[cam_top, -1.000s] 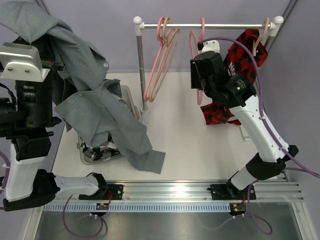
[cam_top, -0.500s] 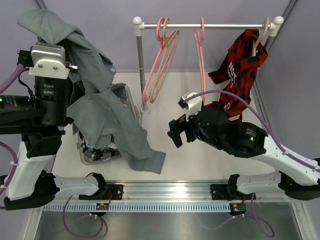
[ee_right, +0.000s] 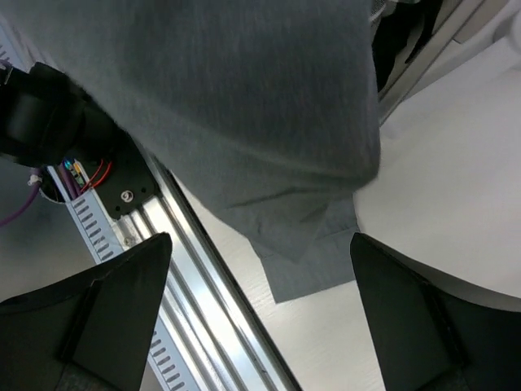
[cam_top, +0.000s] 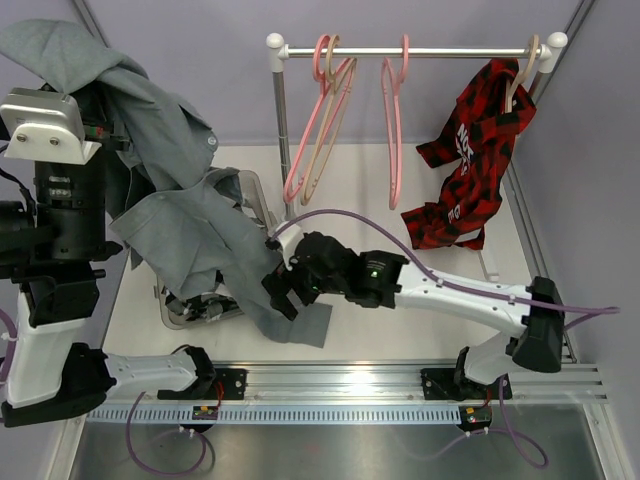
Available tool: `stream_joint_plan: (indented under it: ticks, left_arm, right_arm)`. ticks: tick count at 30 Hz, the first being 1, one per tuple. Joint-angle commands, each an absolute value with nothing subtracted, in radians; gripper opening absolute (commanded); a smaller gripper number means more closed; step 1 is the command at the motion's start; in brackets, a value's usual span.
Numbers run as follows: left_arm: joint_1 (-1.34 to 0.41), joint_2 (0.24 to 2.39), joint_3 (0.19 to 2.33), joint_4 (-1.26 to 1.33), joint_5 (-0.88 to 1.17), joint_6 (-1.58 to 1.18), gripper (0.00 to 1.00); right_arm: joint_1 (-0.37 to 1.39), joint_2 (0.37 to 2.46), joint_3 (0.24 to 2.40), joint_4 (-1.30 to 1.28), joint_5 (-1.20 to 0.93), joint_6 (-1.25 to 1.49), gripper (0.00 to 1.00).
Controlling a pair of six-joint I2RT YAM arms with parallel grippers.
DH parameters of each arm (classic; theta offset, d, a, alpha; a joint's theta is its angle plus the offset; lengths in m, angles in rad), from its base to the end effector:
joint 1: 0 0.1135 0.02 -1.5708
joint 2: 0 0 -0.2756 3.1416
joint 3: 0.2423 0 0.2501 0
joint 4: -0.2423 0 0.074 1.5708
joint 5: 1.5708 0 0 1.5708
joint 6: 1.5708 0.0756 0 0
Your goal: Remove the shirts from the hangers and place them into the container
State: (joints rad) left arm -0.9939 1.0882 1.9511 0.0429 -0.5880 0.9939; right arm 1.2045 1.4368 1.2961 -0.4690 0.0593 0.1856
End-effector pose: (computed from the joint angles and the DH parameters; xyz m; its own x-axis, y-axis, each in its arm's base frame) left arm 0.0836 -0.0516 0.6888 0.6622 0.2611 -0.7024 -0.0812 0.9568 0.2791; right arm 0.1312 0.3294 0.3264 -0.3704 -0.4511 -0.8120 -0.8611 0.4946 0.1179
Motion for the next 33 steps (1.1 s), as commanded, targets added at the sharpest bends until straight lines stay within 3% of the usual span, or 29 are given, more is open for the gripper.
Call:
stream_joint_plan:
  ticks: [1, 3, 4, 5, 11, 14, 17, 20, 23, 25, 27, 33]
  left_arm:
    - [-0.989, 1.069, 1.956, 0.066, -0.592, 0.985, 0.0]
    - [-0.989, 1.058, 1.944, 0.064, -0.601, 0.983, 0.0]
    - [-0.989, 1.046, 1.936, 0.063, -0.606, 0.985, 0.0]
    - [-0.989, 1.04, 1.928, 0.064, -0.61, 0.983, 0.0]
    - [-0.989, 0.941, 1.755, 0.094, -0.681, 0.963, 0.0]
    - [-0.989, 0.911, 1.651, 0.087, -0.753, 0.925, 0.0]
    - [-0.988, 0.879, 1.54, 0.065, -0.854, 0.864, 0.0]
    - [-0.944, 0.879, 1.485, 0.002, -0.931, 0.744, 0.0]
    - [-0.784, 0.908, 1.528, -0.248, -0.896, 0.47, 0.0]
    - [-0.602, 0.96, 1.566, -0.464, -0.818, 0.276, 0.0]
    - [-0.449, 1.008, 1.606, -0.613, -0.718, 0.186, 0.0]
    - [-0.2, 1.094, 1.54, -0.759, -0.453, -0.072, 0.0]
  right_arm:
    - [1.212, 1.515, 1.419, -0.365, 0.034, 0.133, 0.99]
    - [1.212, 1.577, 1.478, -0.388, 0.041, 0.137, 0.81]
    - [1.21, 1.594, 1.498, -0.4, 0.037, 0.14, 0.6]
    - [1.212, 1.618, 1.517, -0.422, 0.035, 0.152, 0.01]
    - [1.247, 1.628, 1.655, -0.455, 0.011, 0.129, 0.0]
    - [1.246, 1.678, 1.826, -0.51, -0.017, 0.066, 0.0]
    - [1.24, 1.793, 2.093, -0.605, -0.032, -0.021, 0.0]
    - [1.185, 1.955, 2.491, -0.742, -0.121, -0.057, 0.0]
    - [1.146, 2.103, 2.762, -0.852, -0.213, -0.052, 0.0]
    - [1.111, 2.108, 2.763, -0.835, -0.267, -0.02, 0.0]
    - [1.069, 2.073, 2.629, -0.74, -0.356, 0.012, 0.0]
    - [1.055, 2.095, 2.488, -0.69, -0.445, 0.052, 0.0]
